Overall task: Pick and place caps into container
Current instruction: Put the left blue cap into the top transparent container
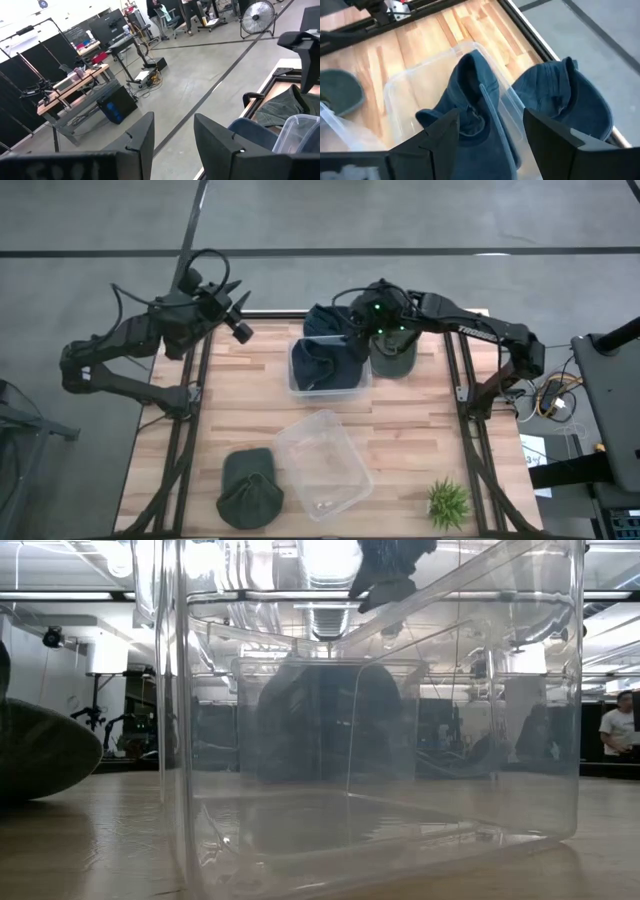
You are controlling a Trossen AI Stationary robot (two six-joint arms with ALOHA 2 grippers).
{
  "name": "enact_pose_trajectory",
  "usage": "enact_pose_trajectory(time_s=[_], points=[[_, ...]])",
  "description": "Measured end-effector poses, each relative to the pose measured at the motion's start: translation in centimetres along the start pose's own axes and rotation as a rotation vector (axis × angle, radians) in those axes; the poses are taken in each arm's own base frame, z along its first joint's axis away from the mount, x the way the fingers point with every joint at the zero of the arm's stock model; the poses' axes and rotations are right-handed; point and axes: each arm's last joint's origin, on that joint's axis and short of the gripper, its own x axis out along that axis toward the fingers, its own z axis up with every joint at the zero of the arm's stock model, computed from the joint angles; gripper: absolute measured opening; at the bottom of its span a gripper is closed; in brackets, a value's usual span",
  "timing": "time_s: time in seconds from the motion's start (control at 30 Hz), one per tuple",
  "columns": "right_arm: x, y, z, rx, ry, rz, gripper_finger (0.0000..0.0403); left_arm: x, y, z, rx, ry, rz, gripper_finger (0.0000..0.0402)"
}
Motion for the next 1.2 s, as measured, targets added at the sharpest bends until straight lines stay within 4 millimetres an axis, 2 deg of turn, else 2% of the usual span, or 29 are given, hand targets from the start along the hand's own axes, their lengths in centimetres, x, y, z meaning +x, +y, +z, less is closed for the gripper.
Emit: enact_pose_trajectory(time_s=[0.1,0.43,0.7,0.83,0.93,1.07,1.2], points=[[1.2,0.0,-0.1,-0.04,0.027,-0.004,0.0206,0.2,-0.2,0.0,0.006,0.005,-0.002,0.0131],[7.9,-0.3,-1.2,-0.13,0.16,-0.019,0.0164,0.5,-0.5,0.0,0.011,0.012,-0.004,0.0131],[10.7,-0.6,-2.2,-0.132,0.23,-0.035,0.0096,0.4,-0.5,0.0,0.001,0.012,-0.004,0.0131],[11.2,-0.7,-2.3,-0.118,0.24,-0.062,0.006,0.5,-0.5,0.0,0.001,0.012,-0.003,0.0131],[10.8,-0.7,-2.2,-0.109,0.231,-0.06,0.0051,0.5,-0.5,0.0,0.001,0.012,-0.003,0.0131],[9.4,-0.5,-1.4,-0.104,0.192,-0.031,0.0066,0.5,-0.5,0.0,0.001,0.012,-0.003,0.0131],[8.3,-0.2,-0.6,-0.097,0.195,0.002,0.0108,0.5,-0.5,0.0,0.001,0.012,-0.003,0.0131]])
